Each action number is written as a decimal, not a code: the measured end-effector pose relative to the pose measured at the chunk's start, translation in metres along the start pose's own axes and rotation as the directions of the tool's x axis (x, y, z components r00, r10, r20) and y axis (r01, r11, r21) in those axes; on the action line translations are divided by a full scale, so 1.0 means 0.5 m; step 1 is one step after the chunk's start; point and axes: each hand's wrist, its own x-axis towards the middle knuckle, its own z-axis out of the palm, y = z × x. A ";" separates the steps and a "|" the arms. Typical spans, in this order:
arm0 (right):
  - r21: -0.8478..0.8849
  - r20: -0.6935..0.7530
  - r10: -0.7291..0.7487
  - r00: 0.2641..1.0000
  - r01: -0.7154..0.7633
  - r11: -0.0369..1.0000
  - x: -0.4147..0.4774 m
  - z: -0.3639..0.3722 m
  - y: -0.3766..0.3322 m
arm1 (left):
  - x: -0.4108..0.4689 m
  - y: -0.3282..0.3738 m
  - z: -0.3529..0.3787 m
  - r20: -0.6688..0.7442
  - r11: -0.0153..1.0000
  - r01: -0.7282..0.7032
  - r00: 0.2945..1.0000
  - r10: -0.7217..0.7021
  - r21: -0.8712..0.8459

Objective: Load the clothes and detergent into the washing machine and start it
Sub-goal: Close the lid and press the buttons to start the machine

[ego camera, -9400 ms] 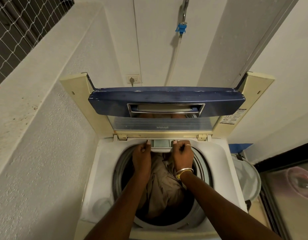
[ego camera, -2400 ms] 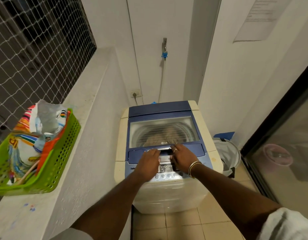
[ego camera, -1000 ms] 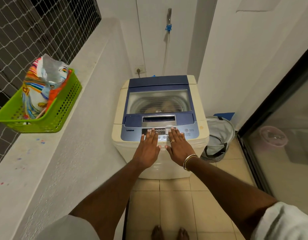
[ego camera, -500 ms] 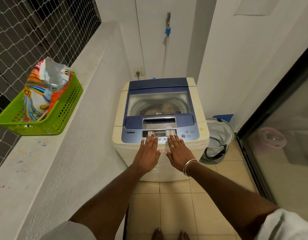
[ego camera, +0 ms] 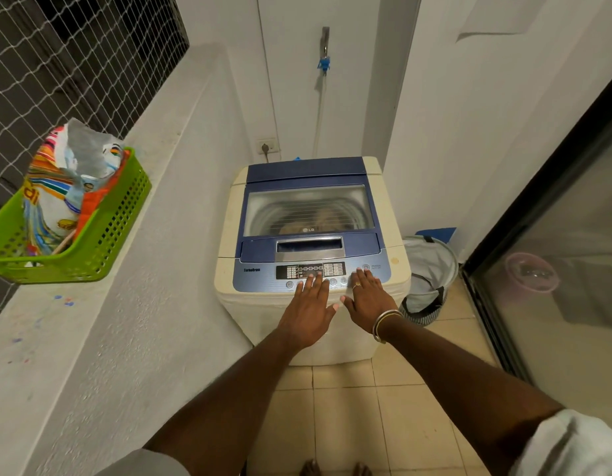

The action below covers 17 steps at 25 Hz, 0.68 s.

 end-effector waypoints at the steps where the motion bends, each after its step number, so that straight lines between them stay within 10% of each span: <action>1: -0.003 0.020 0.012 1.000 -0.012 1.000 0.008 -0.002 0.010 | 0.008 0.008 0.003 0.009 1.000 -0.007 1.000 0.007 -0.004; 17: 0.039 0.050 0.071 0.996 -0.073 0.997 0.075 -0.004 0.047 | 0.073 -0.003 0.030 -0.083 0.999 -0.030 0.996 0.029 -0.018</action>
